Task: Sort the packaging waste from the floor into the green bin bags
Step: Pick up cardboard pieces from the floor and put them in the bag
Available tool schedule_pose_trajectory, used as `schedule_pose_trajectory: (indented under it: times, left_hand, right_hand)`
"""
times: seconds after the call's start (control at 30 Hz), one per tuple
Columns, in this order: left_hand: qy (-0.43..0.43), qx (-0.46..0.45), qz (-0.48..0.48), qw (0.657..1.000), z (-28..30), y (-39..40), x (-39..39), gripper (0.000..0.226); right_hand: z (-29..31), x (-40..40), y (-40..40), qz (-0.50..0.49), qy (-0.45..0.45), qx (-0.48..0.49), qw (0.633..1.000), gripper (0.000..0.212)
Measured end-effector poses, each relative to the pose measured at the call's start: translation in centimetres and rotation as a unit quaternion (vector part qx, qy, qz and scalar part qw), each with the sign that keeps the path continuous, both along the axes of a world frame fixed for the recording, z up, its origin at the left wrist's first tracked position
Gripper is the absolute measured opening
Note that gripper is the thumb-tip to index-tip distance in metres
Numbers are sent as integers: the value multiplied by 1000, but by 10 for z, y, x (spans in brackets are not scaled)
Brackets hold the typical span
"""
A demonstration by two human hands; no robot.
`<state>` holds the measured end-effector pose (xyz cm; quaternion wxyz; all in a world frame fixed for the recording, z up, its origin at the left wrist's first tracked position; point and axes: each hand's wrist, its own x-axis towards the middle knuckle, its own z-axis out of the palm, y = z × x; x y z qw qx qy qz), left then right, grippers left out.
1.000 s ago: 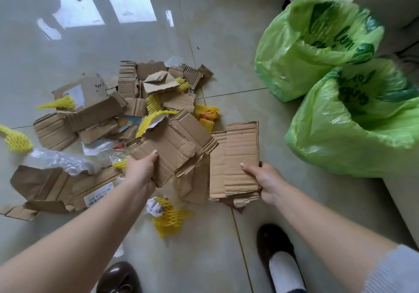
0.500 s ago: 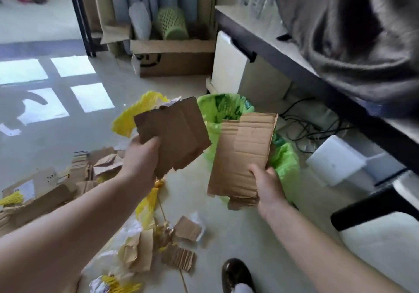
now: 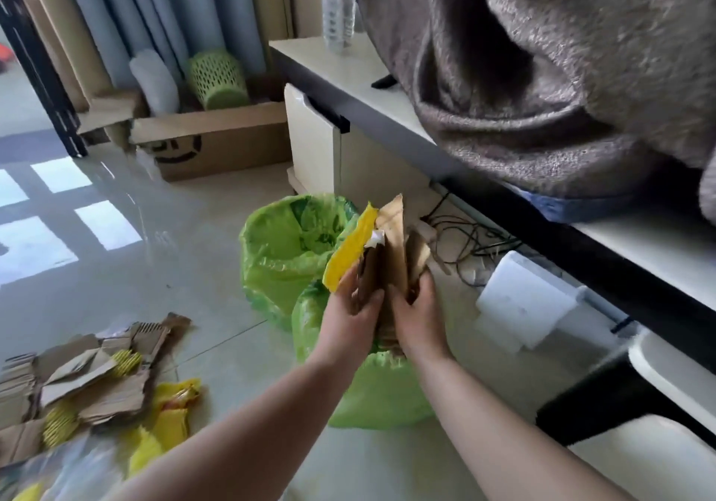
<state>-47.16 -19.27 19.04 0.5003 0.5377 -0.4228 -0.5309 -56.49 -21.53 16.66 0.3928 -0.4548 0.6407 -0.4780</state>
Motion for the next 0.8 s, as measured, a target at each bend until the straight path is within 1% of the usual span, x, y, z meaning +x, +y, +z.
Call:
schedule_pose_trajectory:
  times: [0.07, 0.13, 0.2, 0.3, 0.4, 0.43, 0.5, 0.6, 0.63, 0.67, 0.73, 0.77, 0.8]
  left_hand:
    - [28, 18, -47, 998, -18, -6, -2, 49]
    - [14, 37, -69, 997, -36, -12, 1, 48]
    - [0, 42, -79, 996, -48, -16, 5, 44]
    - [32, 18, -118, 992, -51, -20, 10, 48]
    - [36, -3, -122, 992, -55, -23, 16, 58]
    - [23, -7, -117, 993, -56, -23, 18, 66]
    - [-27, -24, -121, 992, -59, -25, 23, 77]
    - [-151, -33, -141, 978, -59, -30, 28, 76]
    - [-175, -32, -139, 974, -60, -34, 28, 73]
    - [-181, -20, -135, 974, -62, -37, 29, 70]
    - [-164, 17, -122, 979, -62, -41, 26, 67]
    - [-170, 30, -109, 979, -62, -42, 25, 65]
    - [-196, 41, -95, 975, -62, -44, 25, 64]
  right_hand:
    - [-22, -1, -8, 15, 19, 31, 999, 15]
    - [-38, -3, -12, 35, 45, 56, 997, 18]
    - [-46, -4, -14, 67, 43, 70, 994, 20]
    - [-49, -7, -15, 111, 28, 54, 992, 32]
    - [-48, -10, -15, 135, 31, 37, 990, 43]
    - [-47, -10, -15, 139, 39, 35, 989, 44]
    - [-43, -11, -16, 151, 57, 48, 986, 43]
    - [-43, -11, -22, 163, 76, 84, 980, 47]
    - [-45, -10, -25, 162, 86, 93, 979, 47]
    - [-46, -9, -28, 160, 97, 103, 977, 47]
    - [-49, -6, -30, 160, 115, 122, 973, 48]
    - [-51, -6, -31, 165, 129, 131, 969, 51]
    - [-53, -5, -32, 170, 149, 139, 964, 55]
